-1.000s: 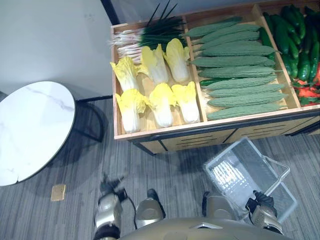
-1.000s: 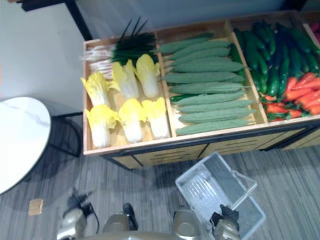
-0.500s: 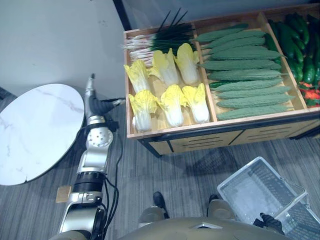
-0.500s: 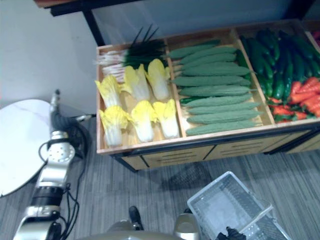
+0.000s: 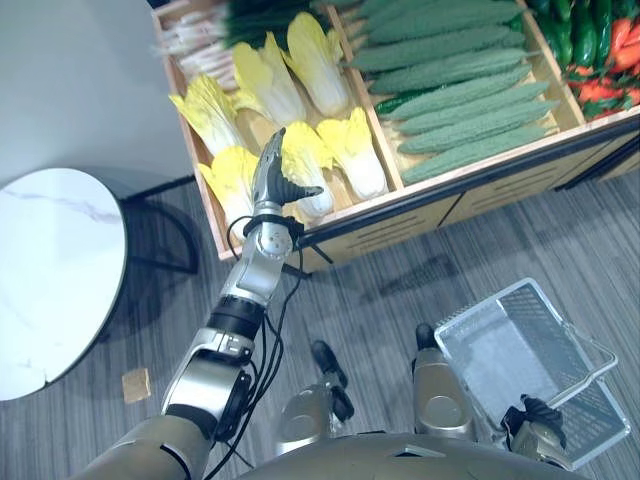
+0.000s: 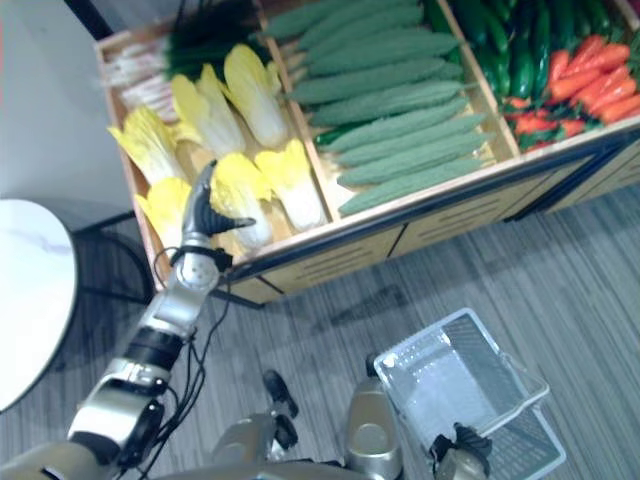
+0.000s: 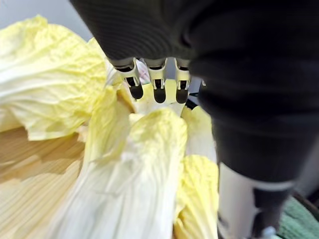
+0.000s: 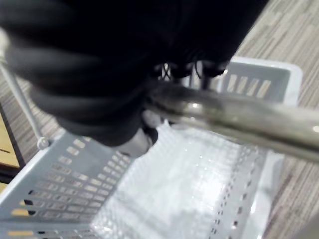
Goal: Pick vegetable in the basket
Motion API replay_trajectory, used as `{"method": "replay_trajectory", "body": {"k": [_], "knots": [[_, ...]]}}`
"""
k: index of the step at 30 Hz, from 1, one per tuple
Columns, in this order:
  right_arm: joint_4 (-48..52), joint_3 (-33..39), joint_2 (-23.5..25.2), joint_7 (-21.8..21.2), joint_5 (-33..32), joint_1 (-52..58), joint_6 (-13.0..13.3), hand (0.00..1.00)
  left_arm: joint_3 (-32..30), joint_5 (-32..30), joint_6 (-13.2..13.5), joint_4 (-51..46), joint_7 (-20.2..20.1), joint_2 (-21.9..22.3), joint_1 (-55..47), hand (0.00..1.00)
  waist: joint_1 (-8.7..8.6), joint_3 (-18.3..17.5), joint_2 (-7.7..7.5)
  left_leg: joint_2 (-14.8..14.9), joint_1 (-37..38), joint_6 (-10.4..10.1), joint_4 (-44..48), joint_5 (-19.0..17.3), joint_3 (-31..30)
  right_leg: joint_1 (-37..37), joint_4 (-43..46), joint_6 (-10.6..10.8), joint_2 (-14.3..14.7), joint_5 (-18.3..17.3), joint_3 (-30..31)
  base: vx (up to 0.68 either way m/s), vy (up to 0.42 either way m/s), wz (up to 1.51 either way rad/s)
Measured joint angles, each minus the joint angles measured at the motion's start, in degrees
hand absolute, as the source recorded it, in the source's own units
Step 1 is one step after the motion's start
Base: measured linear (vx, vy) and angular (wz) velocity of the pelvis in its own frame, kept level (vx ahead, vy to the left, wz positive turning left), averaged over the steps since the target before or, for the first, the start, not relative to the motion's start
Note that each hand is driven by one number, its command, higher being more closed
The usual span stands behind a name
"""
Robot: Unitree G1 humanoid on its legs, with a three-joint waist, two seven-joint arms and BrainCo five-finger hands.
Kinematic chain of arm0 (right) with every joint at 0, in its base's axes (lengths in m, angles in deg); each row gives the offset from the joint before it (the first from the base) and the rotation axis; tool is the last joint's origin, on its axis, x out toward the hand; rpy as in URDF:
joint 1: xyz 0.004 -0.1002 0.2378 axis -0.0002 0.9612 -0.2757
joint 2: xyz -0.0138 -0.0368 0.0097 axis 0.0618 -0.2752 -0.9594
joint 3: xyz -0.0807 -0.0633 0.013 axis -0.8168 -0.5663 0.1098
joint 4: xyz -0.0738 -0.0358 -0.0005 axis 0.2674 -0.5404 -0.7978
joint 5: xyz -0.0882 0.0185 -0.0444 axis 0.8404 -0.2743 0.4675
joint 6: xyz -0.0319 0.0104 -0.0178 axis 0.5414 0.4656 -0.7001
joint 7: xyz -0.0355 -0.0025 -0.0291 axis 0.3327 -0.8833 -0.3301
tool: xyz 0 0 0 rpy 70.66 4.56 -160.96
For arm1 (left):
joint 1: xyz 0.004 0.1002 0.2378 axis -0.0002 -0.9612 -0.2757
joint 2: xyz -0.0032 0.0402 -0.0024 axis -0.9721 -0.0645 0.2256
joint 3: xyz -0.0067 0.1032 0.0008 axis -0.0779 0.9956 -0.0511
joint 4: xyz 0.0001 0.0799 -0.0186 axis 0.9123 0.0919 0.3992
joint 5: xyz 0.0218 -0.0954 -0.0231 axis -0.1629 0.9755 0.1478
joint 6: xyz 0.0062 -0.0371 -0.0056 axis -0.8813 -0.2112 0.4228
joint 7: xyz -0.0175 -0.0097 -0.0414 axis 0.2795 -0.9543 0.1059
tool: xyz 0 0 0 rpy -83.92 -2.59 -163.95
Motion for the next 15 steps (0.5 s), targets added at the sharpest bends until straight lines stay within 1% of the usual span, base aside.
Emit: {"method": "replay_trajectory", "body": {"k": [2, 3, 4, 5, 8, 10, 13, 15], "knots": [[0.7, -0.1, 0.1, 0.4, -0.6, -0.4, 0.1, 1.0, -1.8, 0.1, -0.7, 2.2, 0.7, -0.2, 3.0, 0.0, 0.14, 1.4, -0.37, -0.1, -1.1, 0.2, 0.0, 0.2, 1.2, -1.5, 0.0, 0.1, 0.1, 0.4, 0.9, 0.06, -0.017, -0.13], [1.2, -0.1, 0.8, 0.5, -1.4, -0.6, 0.2, 1.0, -2.9, 0.2, -0.9, 3.0, 0.9, -0.2, 5.0, 0.0, 0.08, 2.8, -0.43, -0.1, -1.5, 0.2, 0.0, 0.2, 1.3, -1.9, -0.1, 0.2, 0.0, 0.6, 0.9, 0.05, -0.018, -0.04], [1.5, 0.0, 1.1, 0.7, -2.0, -0.6, 0.3, 1.0, -2.9, 0.1, -0.9, 3.5, 0.9, -0.2, 5.8, 0.0, 0.06, 3.2, -0.49, -0.1, -1.6, 0.2, 0.0, 0.2, 1.3, -2.1, 0.0, 0.2, 0.0, 0.6, 1.0, 0.05, -0.021, -0.04], [1.6, 0.0, 1.4, 1.0, -2.0, -0.7, 0.6, 1.0, -3.0, 0.1, -1.0, 4.5, 1.0, -0.2, 6.9, 1.0, 0.09, 3.6, -0.65, -0.1, -1.9, 0.2, 0.0, 0.2, 1.5, -2.6, 0.0, 0.2, 0.0, 0.6, 1.2, 0.04, -0.017, -0.1], [1.5, 0.0, 1.8, 1.7, -3.4, -1.7, 0.8, 1.0, -4.8, 0.0, -1.4, 7.1, 2.3, 0.3, 9.4, 1.0, 0.22, 4.0, -1.12, 0.0, -4.1, 0.2, 0.0, 0.2, 2.9, -5.5, 0.0, 0.3, 0.1, 1.2, 2.3, 0.07, -0.018, -0.15], [1.6, -0.2, 1.8, 2.0, -4.3, -2.2, 0.8, 1.0, -6.8, -2.2, -1.5, 8.2, 4.1, 0.4, 11.2, 1.0, 0.34, 5.3, -1.34, 0.1, -4.3, 0.2, 0.0, 0.2, 3.2, -5.8, 0.0, 0.3, 0.0, 1.4, 2.5, 0.07, -0.005, -0.09], [1.6, -0.9, 1.8, 2.1, -5.4, -2.2, 0.8, 1.0, -10.4, -2.2, -1.7, 11.0, 4.2, -0.1, 14.7, 1.0, 0.55, 5.8, -1.75, 0.3, -4.4, 0.1, 0.0, 0.2, 3.5, -6.0, -0.1, 0.3, 0.1, 1.4, 2.5, 0.07, -0.022, -0.01], [1.6, -1.2, 1.8, 2.1, -5.9, -2.3, 0.9, 1.0, -11.2, -2.0, -1.8, 11.4, 4.1, -0.1, 15.7, 1.0, 0.74, 5.8, -1.82, 0.3, -4.5, 0.1, 0.0, 0.1, 3.5, -6.0, -0.2, 0.3, 0.1, 1.4, 2.5, 0.07, -0.021, 0.01]]}}
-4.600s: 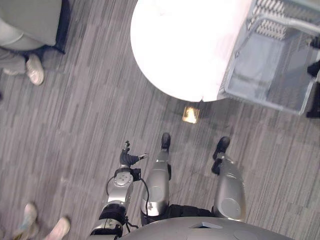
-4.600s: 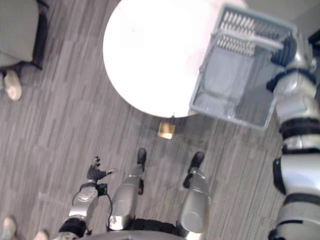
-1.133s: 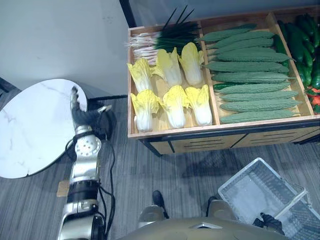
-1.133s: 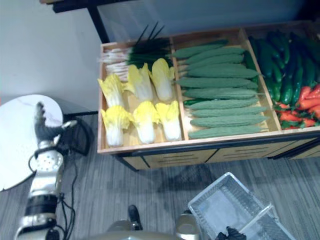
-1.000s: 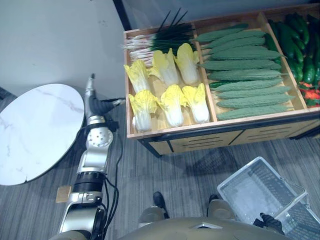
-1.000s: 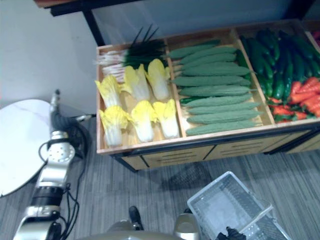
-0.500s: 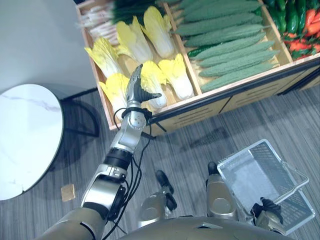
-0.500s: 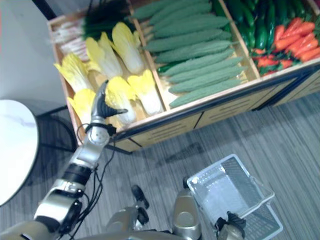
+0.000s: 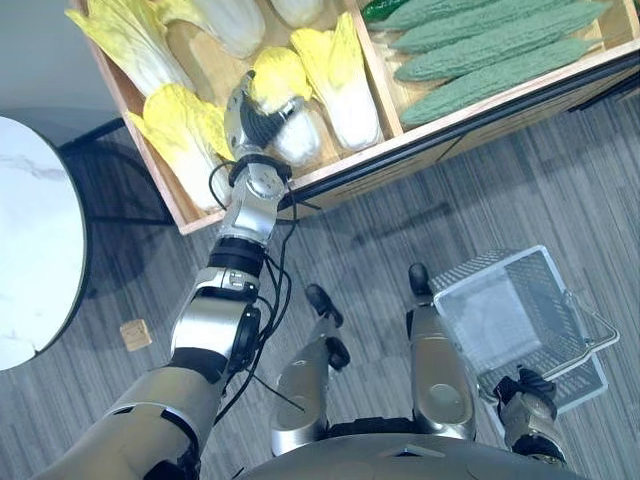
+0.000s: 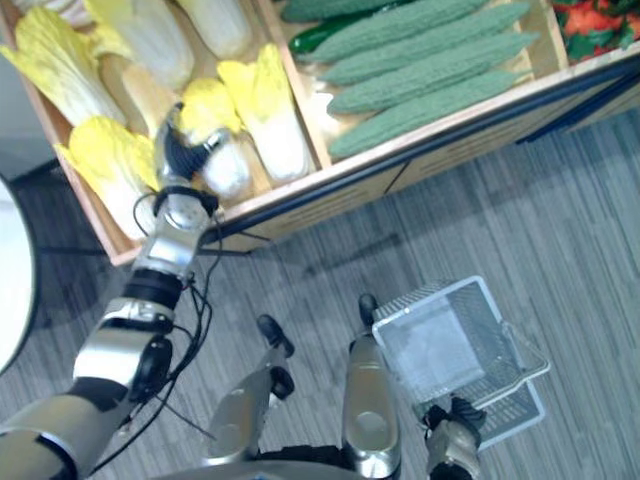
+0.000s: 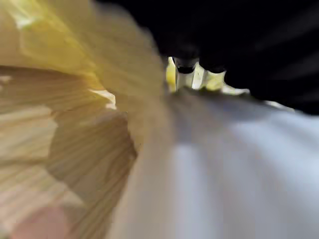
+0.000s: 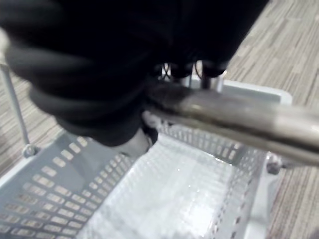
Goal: Pick vegetable in the basket
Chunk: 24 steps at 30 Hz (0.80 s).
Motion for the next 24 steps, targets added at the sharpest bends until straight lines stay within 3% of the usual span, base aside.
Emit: {"method": "replay_trajectory", "body": {"k": [6, 9, 18, 20, 22, 23, 24], "knots": [[1.3, -1.8, -0.3, -0.1, -0.5, 0.0, 0.0, 1.0, 0.2, 0.6, -1.3, 1.9, -2.4, 0.5, 1.5, 1.0, 0.72, 0.5, -0.83, 0.2, 1.7, 0.0, 0.0, 0.0, 0.1, 2.4, -0.7, 0.0, -0.1, 0.0, -0.6, 0.1, -0.026, 0.03], [1.2, -2.2, -0.3, -0.5, -0.5, 0.1, -0.2, 1.0, 4.4, 0.9, -2.1, 0.9, -3.7, 0.7, 1.4, 1.0, 0.75, 0.4, -1.28, 0.4, 5.2, -0.2, 0.0, -0.2, -0.2, 6.8, -1.2, 0.0, -0.3, 0.0, -2.1, 0.07, -0.033, 0.17], [2.4, -1.5, 1.1, -1.9, -0.4, 5.6, -0.2, 1.0, 14.2, -1.5, -2.4, -18.3, -2.7, 0.3, -4.2, 1.0, 0.34, -5.1, -3.09, -0.7, 12.1, -0.7, 0.0, -2.5, -2.2, 15.6, -2.4, 0.6, -1.8, -1.7, -5.0, 0.03, -0.009, 0.09], [2.8, -1.8, 0.9, -1.9, -0.5, 6.2, -0.3, 1.0, 15.2, -2.5, -2.3, -26.6, -0.9, -1.3, -9.2, 1.0, 0.64, -6.8, -3.07, -0.5, 15.1, -0.6, 0.0, -3.6, 1.7, 16.3, -3.0, -3.4, -5.8, -3.1, -15.3, 0.05, 0.084, -0.97], [3.3, -2.2, -2.0, -1.9, -0.4, 4.3, -0.3, 1.0, 15.2, -2.4, -1.3, -36.8, 0.0, -3.0, -17.9, 1.0, 1.25, -8.2, -1.61, 2.3, 17.4, 0.0, 3.3, -6.1, 9.3, 18.5, -0.8, -14.1, -13.7, -3.4, -39.8, 0.12, 0.11, -1.64], [3.4, -2.8, -2.4, -2.0, -0.1, 3.7, -0.2, 1.0, 15.0, -2.3, -0.7, -39.7, 0.0, -3.6, -20.4, 1.0, 2.02, -8.3, -1.78, 3.0, 18.2, -0.3, 4.8, -7.2, 11.8, 18.6, 1.0, -16.6, -15.5, -1.6, -45.1, 0.15, 0.028, -2.15], [3.3, -4.5, -2.9, -2.1, 2.0, 2.9, -0.3, 1.0, 14.6, -2.3, 0.6, -44.8, -0.3, -4.6, -25.8, 1.0, 3.77, -9.1, -2.91, 4.0, 20.2, -1.3, 7.4, -9.0, 16.9, 19.1, 4.1, -19.0, -18.1, 3.9, -53.3, 0.19, -0.048, -2.46]]}}
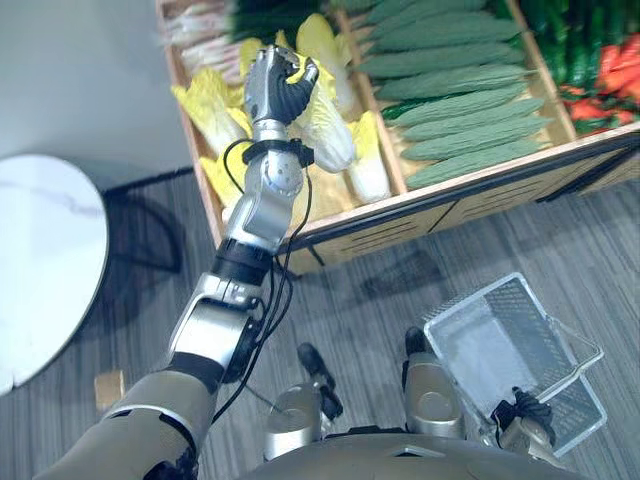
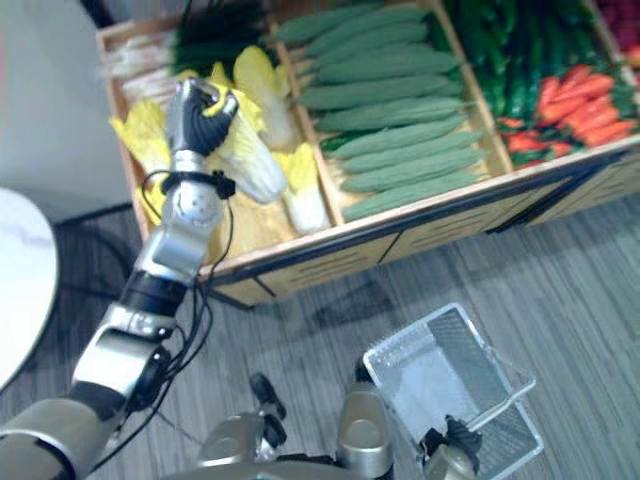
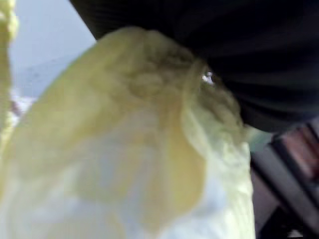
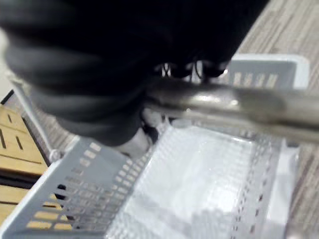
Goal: Pick vegetable in the basket
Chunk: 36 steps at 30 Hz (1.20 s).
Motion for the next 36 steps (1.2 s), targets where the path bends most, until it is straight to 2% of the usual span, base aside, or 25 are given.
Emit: {"method": "replay_trajectory", "body": {"k": [1, 4, 6, 7, 9, 10, 12, 13, 14, 15, 16, 17, 18, 19, 21, 22, 24, 25, 26, 29, 30, 32, 34, 35, 36], "knots": [[0.6, -3.2, -0.8, -0.4, 2.2, -0.8, 0.0, 1.0, -0.2, 0.0, 1.3, -5.8, -0.6, 0.7, -7.0, 1.0, 0.65, -0.9, 0.2, 1.9, 2.0, -0.9, 3.2, -1.3, 4.8, 0.3, 0.5, 1.7, 0.5, 0.0, -6.1, 0.24, -0.135, -2.58], [7.6, -10.1, -1.7, -1.8, 5.4, 0.8, -0.2, 1.0, 4.5, -0.2, 5.7, -8.9, -4.3, 7.6, -18.3, 1.0, -0.54, -4.5, 2.39, 5.7, 4.8, -2.0, 7.9, -2.2, 11.1, -1.8, -2.8, 9.5, 6.4, -1.1, -1.3, 0.2, -0.205, -1.69], [13.6, -14.1, -1.7, -2.6, 6.7, 0.8, -0.7, 1.0, 7.9, -0.2, 7.5, -4.3, -6.4, 11.6, -20.2, 1.0, -1.69, -5.3, 3.75, 9.1, 5.5, -1.8, 13.1, -2.1, 11.8, -3.8, -2.9, 8.7, 9.5, -2.5, 3.3, 0.19, -0.239, -1.63], [17.3, -17.2, -1.7, -3.7, 8.2, 1.3, -1.2, 1.0, 9.4, -0.2, 8.0, -0.8, -8.3, 13.2, -20.2, 1.0, -2.39, -5.4, 3.91, 11.8, 5.4, -0.3, 19.2, -1.0, 9.6, -5.0, -2.9, 8.3, 11.8, -3.3, 7.5, 0.22, -0.213, -1.77], [21.1, -22.3, -2.1, -5.1, 10.1, 2.7, -1.3, 1.0, 10.0, -0.1, 8.3, 2.4, -10.0, 14.4, -21.6, 1.0, -2.36, -5.4, 3.89, 14.7, 4.2, 4.1, 29.1, 4.8, -1.0, -5.4, -3.5, 7.2, 15.7, -4.1, 14.5, 0.25, -0.155, -2.12], [23.2, -24.8, -2.0, -5.9, 10.1, 2.8, -1.3, 1.0, 9.9, 0.0, 8.4, 2.9, -10.6, 14.2, -23.0, 1.0, -1.76, -5.4, 3.84, 13.9, 3.0, 3.8, 34.0, 4.7, -9.0, -5.5, -4.2, 6.7, 17.5, -4.4, 19.4, 0.29, -0.045, -2.55], [27.1, -29.7, -2.5, -6.9, 9.9, 2.1, -1.3, 1.0, 10.0, 0.1, 8.6, 3.8, -10.9, 14.1, -25.6, 1.0, -0.66, -5.6, 4.45, 7.9, -3.8, 2.4, 46.4, -1.8, -27.1, -5.6, -4.9, 5.1, 22.5, -5.5, 29.8, 0.33, 0.02, -2.82], [28.0, -30.9, -2.6, -7.1, 9.9, 2.1, -1.2, 1.0, 10.0, 0.1, 8.6, 3.9, -10.9, 14.1, -26.2, 1.0, -0.33, -5.5, 4.75, 6.9, -5.0, 2.7, 47.5, -2.1, -29.4, -4.9, -5.2, 5.0, 23.8, -5.6, 31.8, 0.29, 0.08, -2.19], [29.7, -33.2, -2.7, -7.7, 9.8, 2.1, -1.2, 1.0, 10.0, 0.2, 8.6, 3.9, -10.9, 14.2, -27.3, 1.0, -0.02, -5.5, 5.36, 5.6, -7.5, 3.6, 47.0, -1.1, -32.9, -3.3, -5.9, 4.9, 26.5, -5.8, 35.6, 0.3, 0.13, -1.85], [30.9, -34.8, -2.8, -8.1, 9.4, 2.0, -1.1, 1.0, 9.9, 0.2, 8.8, 4.3, -10.8, 14.2, -27.8, 1.0, 0.64, -5.3, 5.61, 4.8, -8.1, 4.6, 47.6, 5.1, -34.6, -2.1, -5.7, 4.4, 28.3, -6.2, 38.8, 0.42, 0.179, -2.15], [31.7, -36.8, -2.6, -8.7, 8.9, 2.0, -1.1, 1.0, 9.3, 0.2, 8.8, 5.7, -10.8, 14.3, -28.6, 1.0, 1.82, -5.6, 4.89, 3.0, -7.9, 3.2, 48.6, 16.7, -35.6, 0.5, -7.1, 4.9, 28.6, -5.8, 42.6, 0.38, 0.167, -1.56], [32.6, -38.0, -1.8, -8.8, 8.8, 2.0, -1.0, 1.0, 9.2, 0.2, 8.8, 6.4, -10.8, 14.1, -28.1, 1.0, 1.81, -5.3, 4.34, 2.2, -9.4, 2.7, 51.7, 14.5, -36.2, 1.9, -8.8, 5.4, 28.1, -5.5, 44.0, 0.34, 0.137, -1.07], [34.6, -38.2, -1.6, -8.8, 8.7, 1.3, -1.0, 1.0, 9.4, 0.3, 8.8, 7.1, -10.8, 14.3, -26.6, 1.0, 1.91, -5.1, 4.66, 2.1, -15.4, 2.2, 57.3, 0.1, -38.4, 2.9, -10.3, 5.6, 27.9, -5.5, 45.5, 0.24, 0.12, -0.49], [35.3, -38.9, -1.7, -8.8, 8.7, -0.3, -1.0, 1.0, 9.5, 0.3, 8.8, 7.3, -10.7, 14.7, -25.6, 1.0, 2.07, -4.6, 4.47, 0.4, -19.9, 2.7, 54.6, -7.4, -39.8, 4.0, -11.6, 6.0, 27.3, -5.5, 46.7, 0.26, 0.15, -0.51], [37.1, -40.2, -1.9, -9.0, 8.1, -1.7, -0.7, 1.0, 10.0, 0.2, 8.8, 8.8, -10.8, 14.9, -24.2, 1.0, 2.81, -4.2, 3.86, -2.6, -23.5, 1.8, 37.4, -11.6, -40.8, 6.1, -13.0, 8.0, 25.1, -6.0, 47.6, 0.29, 0.187, -0.39], [37.9, -40.5, -2.0, -9.1, 8.0, -1.7, -0.6, 1.0, 10.3, 0.1, 8.8, 8.9, -10.8, 15.0, -24.1, 1.0, 2.77, -4.2, 3.8, -3.3, -23.8, 1.6, 31.4, -11.3, -40.8, 6.8, -13.2, 8.7, 24.5, -6.8, 47.8, 0.33, 0.219, -0.19], [40.1, -40.8, -2.5, -9.9, 6.6, -1.5, -0.5, 1.0, 11.3, 0.1, 8.8, 9.8, -10.9, 15.7, -24.0, 1.0, 2.65, -4.5, 4.29, -4.5, -23.3, 0.9, 14.7, -6.2, -40.2, 9.5, -13.5, 11.0, 23.5, -8.9, 48.4, 0.36, 0.234, -0.15], [42.8, -41.7, -3.4, -10.7, 4.2, -0.1, -0.1, 1.0, 12.3, 0.1, 8.9, 11.2, -10.9, 16.7, -23.5, 1.0, 2.91, -5.5, 5.8, -4.1, -22.2, 1.9, 8.5, 3.4, -38.7, 10.4, -12.7, 13.4, 23.4, -11.6, 48.9, 0.45, 0.281, -0.2], [43.6, -43.4, -3.3, -11.3, 2.5, 0.2, 0.1, 1.0, 12.9, 0.1, 8.8, 12.0, -10.9, 16.4, -23.0, 1.0, 3.03, -5.4, 4.21, -6.0, -21.3, 5.0, 8.6, 3.1, -37.4, 11.2, -12.4, 14.7, 21.7, -12.6, 49.5, 0.45, 0.277, -0.17], [49.9, -48.9, -3.3, -15.6, -3.3, 3.3, 0.3, 1.0, 12.8, -0.1, 7.4, 15.3, -10.9, 15.8, -20.3, 1.0, 3.1, -6.4, 0.12, -10.4, -20.6, 8.6, 9.7, -0.5, -34.2, 10.8, -10.2, 17.7, 16.4, -13.9, 49.8, 0.47, 0.229, -0.1], [50.1, -49.9, -3.4, -16.5, -4.0, 3.6, 0.3, 1.0, 12.8, -0.2, 7.1, 16.1, -11.0, 15.7, -19.9, 1.0, 3.17, -6.5, -0.15, -10.8, -19.7, 8.8, 9.6, -1.4, -33.7, 10.3, -8.3, 18.0, 16.0, -14.0, 50.0, 0.4, 0.18, -0.35], [50.2, -52.0, -3.3, -17.9, -7.2, 5.3, 0.3, 1.0, 14.5, -2.2, 6.2, 19.1, -11.7, 14.7, -19.3, 1.0, 3.13, -6.5, -0.38, -11.4, -14.0, 9.1, 7.8, -4.1, -32.3, 5.3, 7.9, 25.5, 15.3, -12.3, 50.0, 0.37, 0.171, -0.39], [50.1, -51.9, -3.7, -19.1, -8.6, 6.4, 0.3, 1.0, 16.2, -2.3, 6.0, 19.9, -11.9, 13.0, -19.3, 1.0, 2.57, -6.5, -0.94, -11.6, -10.1, 9.6, 6.3, -5.4, -32.2, 0.7, 20.4, 26.4, 14.6, -11.0, 49.6, 0.35, 0.118, -0.14], [50.1, -52.5, -3.8, -20.0, -9.5, 6.6, 0.2, 1.0, 16.9, -2.4, 6.0, 20.0, -12.1, 12.2, -19.3, 0.0, 1.95, -6.4, -1.56, -11.5, -7.7, 9.6, 6.1, -6.4, -32.3, -2.5, 27.6, 24.6, 13.7, -12.1, 47.4, 0.33, 0.066, 0.02], [50.1, -53.2, -4.1, -20.1, -9.9, 6.6, 0.2, 1.0, 17.4, -2.4, 6.0, 20.3, -12.1, 11.6, -19.1, 0.0, 1.69, -6.5, -1.89, -11.5, -6.3, 9.6, 5.8, -7.0, -32.7, -4.6, 30.5, 22.8, 12.6, -13.1, 45.3, 0.37, -0.013, 0.14]]}}
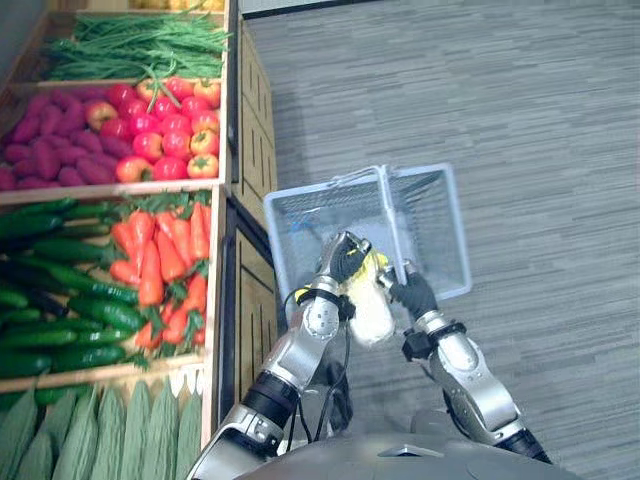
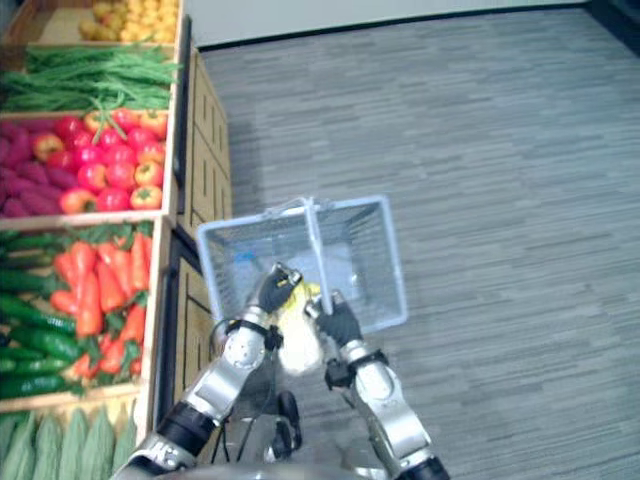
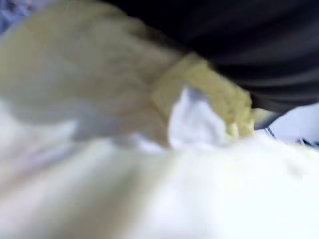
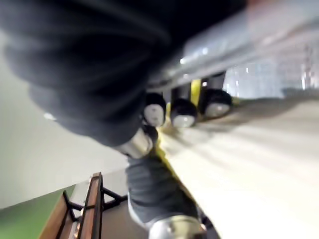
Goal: Pick vegetable in the basket
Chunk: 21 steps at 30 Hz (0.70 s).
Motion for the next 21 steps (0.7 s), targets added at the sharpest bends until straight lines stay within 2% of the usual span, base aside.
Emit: {"method": "replay_trajectory", "body": {"k": [1, 2, 3, 5, 6, 7, 8, 9, 10, 11, 12, 13, 14, 15, 16, 17, 19, 20, 21], "knots": [[0.0, -0.4, -0.4, -0.4, -1.4, 0.0, 0.0, 1.0, 0.0, 0.0, 0.0, 1.6, 0.1, -0.3, 0.7, 0.0, -0.56, -0.2, -0.59, 0.1, 1.5, 0.0, -0.9, 0.0, -1.1, -2.3, 0.5, -2.0, -1.1, -1.1, -2.7, 0.29, -0.056, 0.26], [0.0, -0.6, -0.7, -0.8, -2.7, 0.0, 0.0, 1.0, 0.0, -0.1, -0.2, 2.7, 0.2, -0.4, 1.3, 0.0, -0.86, -0.3, -0.72, 0.3, 2.0, -0.1, -1.3, 0.0, -1.7, -3.3, -0.4, -3.0, -1.4, -1.7, -3.8, 0.33, -0.119, 0.53], [0.0, -0.7, -1.3, -1.5, -5.7, 0.0, 0.0, 1.0, 0.0, -0.4, -0.9, 5.3, 0.3, -0.6, 3.0, 0.0, -1.55, -0.4, -0.75, 1.1, 2.5, -0.4, -1.5, 0.0, -3.1, -4.6, -4.3, -4.4, -1.4, -2.4, -5.1, 0.25, -0.172, 0.67], [0.2, -1.8, -2.6, -2.5, -10.2, 0.0, 0.0, 1.0, 0.1, -2.5, -1.3, 8.6, 0.5, -0.6, 5.2, 0.0, -1.96, -0.4, -0.58, 2.8, 2.8, -2.3, -1.4, -0.6, -5.2, -6.0, -13.8, -5.0, -0.5, -2.4, -4.9, 0.23, -0.239, 0.63], [0.5, -2.1, -2.7, -2.5, -12.2, 0.0, 0.0, 1.0, 0.1, -3.8, -1.3, 10.0, 0.6, -0.7, 6.7, 0.0, -2.08, -0.4, -0.56, 4.1, 2.8, -3.9, -1.3, -1.4, -6.7, -6.6, -21.9, -5.2, -0.2, -0.3, -3.6, 0.22, -0.337, 0.55], [0.6, -2.1, -2.5, -2.5, -12.9, 0.1, 0.0, 1.0, 0.3, -4.6, -1.3, 11.6, 0.8, -0.7, 8.3, 0.0, -2.19, -0.4, -0.62, 5.4, 2.9, -5.7, -1.3, -2.1, -8.3, -7.2, -29.6, -5.7, -0.2, 3.3, -0.6, 0.23, -0.367, 0.56], [0.6, -2.0, -2.5, -2.5, -12.9, 0.1, 0.0, 1.0, 0.4, -4.6, -1.3, 12.2, 1.2, -0.7, 9.1, 0.0, -2.31, -0.4, -0.58, 6.1, 2.9, -6.6, -1.1, -2.5, -9.0, -7.4, -32.9, -5.9, -0.3, 5.3, 1.3, 0.26, -0.436, 0.61], [0.7, -1.5, -2.3, -2.5, -12.9, 0.6, 0.0, 1.0, 0.5, -4.6, -1.3, 12.9, 1.8, -0.9, 10.1, 0.0, -2.71, -0.4, -0.58, 7.8, 3.0, -9.0, -0.4, -3.9, -10.9, -7.5, -38.0, -5.2, -0.6, 8.1, 5.3, 0.29, -0.516, 0.59], [1.0, -0.7, -1.5, -2.5, -12.9, 1.8, 0.0, 1.0, 0.4, -4.6, -1.3, 12.9, 1.9, -1.2, 10.4, 0.0, -2.8, -0.6, -1.06, 8.7, 3.4, -10.9, 0.0, -5.0, -12.3, -6.8, -40.6, -5.1, -1.0, 8.8, 7.9, 0.37, -0.693, 0.77], [1.5, 0.2, -0.5, -2.5, -12.8, 3.7, 0.0, 1.0, 0.6, -4.5, -1.1, 12.9, 2.5, -2.1, 10.7, 0.0, -2.76, -0.5, -1.46, 9.8, 4.8, -13.6, -0.4, -6.6, -14.4, -5.6, -40.9, 0.5, -1.5, 12.7, 8.5, 0.31, -0.608, 0.64], [1.5, 1.2, -0.8, -2.5, -12.8, 4.4, 0.0, 1.0, 0.6, -4.5, -1.1, 13.1, 2.8, -1.6, 10.6, 0.0, -2.96, -0.3, 0.26, 11.6, 5.4, -13.9, -0.7, -6.8, -15.4, -5.4, -38.6, 1.0, -0.2, 13.6, 7.2, 0.31, -0.557, 0.69], [1.4, 4.2, -1.1, -2.1, -12.7, 6.0, 0.0, 1.0, 0.4, -4.4, -0.8, 12.8, 3.0, -0.2, 10.6, 0.0, -3.05, -0.3, 2.4, 13.4, 5.5, -14.5, -1.3, -5.5, -16.7, -6.5, -33.5, -0.5, 1.8, 9.5, 5.3, 0.28, -0.438, 0.62], [1.3, 7.0, -1.0, -1.5, -12.7, 6.9, -0.2, 1.0, -0.9, -4.1, -0.2, 11.2, 3.1, 0.1, 10.2, 0.0, -2.87, -0.8, 3.24, 13.5, 5.5, -14.6, -1.5, -2.0, -16.1, -7.5, -28.2, -1.3, 1.9, 6.4, 4.2, 0.27, -0.419, 0.67], [1.3, 8.2, -1.1, -1.0, -12.6, 7.4, -0.2, 1.0, -2.1, -3.7, 0.1, 9.6, 3.2, 0.3, 8.9, 0.0, -3.14, -0.8, 3.37, 14.1, 5.5, -15.6, -1.8, -0.4, -16.7, -7.4, -26.4, -1.8, 1.9, 5.2, 3.0, 0.34, -0.465, 0.78], [0.6, 9.7, -1.2, 0.0, -10.1, 7.2, -0.2, 1.0, -4.0, -2.2, 1.9, 2.8, 3.3, 0.9, 4.8, 0.0, -2.99, -1.6, 4.67, 16.3, 4.8, -16.0, -2.3, 2.4, -18.5, -7.2, -24.7, -3.4, 2.8, 3.4, -0.7, 0.3, -0.379, 0.72], [0.0, 10.4, -1.1, 0.3, -8.6, 6.7, -0.2, 1.0, -5.0, -0.8, 2.3, 0.1, 3.6, 1.6, 3.1, 0.0, -2.99, -1.9, 5.16, 17.3, 3.7, -15.6, -1.7, 3.2, -19.1, -6.6, -25.1, -3.9, 3.2, 3.2, -2.6, 0.38, -0.396, 1.09], [-4.5, 15.0, 0.8, 2.1, -5.3, 5.9, -0.1, 1.0, -8.1, 3.6, 3.5, -4.7, 3.9, 3.4, -2.0, 0.0, -2.59, -2.1, 5.51, 18.7, -1.8, -11.0, 2.5, 8.8, -19.2, -1.6, -28.7, -5.2, 2.6, 3.4, -9.6, 0.29, -0.292, 1.66], [-7.1, 19.0, 1.9, 3.5, -4.0, 6.1, -0.1, 1.0, -10.3, 5.8, 3.8, -6.5, 3.7, 3.4, -5.1, 0.0, -2.63, -2.0, 5.41, 19.2, -3.5, -7.8, 4.0, 12.7, -14.4, 3.3, -31.5, -5.4, 1.7, 3.4, -14.7, 0.21, -0.234, 1.91], [-8.4, 21.1, 2.3, 4.3, -3.5, 6.4, -0.1, 1.0, -11.6, 7.0, 3.8, -7.4, 3.5, 3.4, -6.5, 0.0, -2.58, -1.9, 5.22, 19.5, -3.6, -6.4, 5.1, 13.8, -10.2, 6.0, -32.9, -5.6, 1.2, 3.3, -17.0, 0.24, -0.218, 1.89]]}}
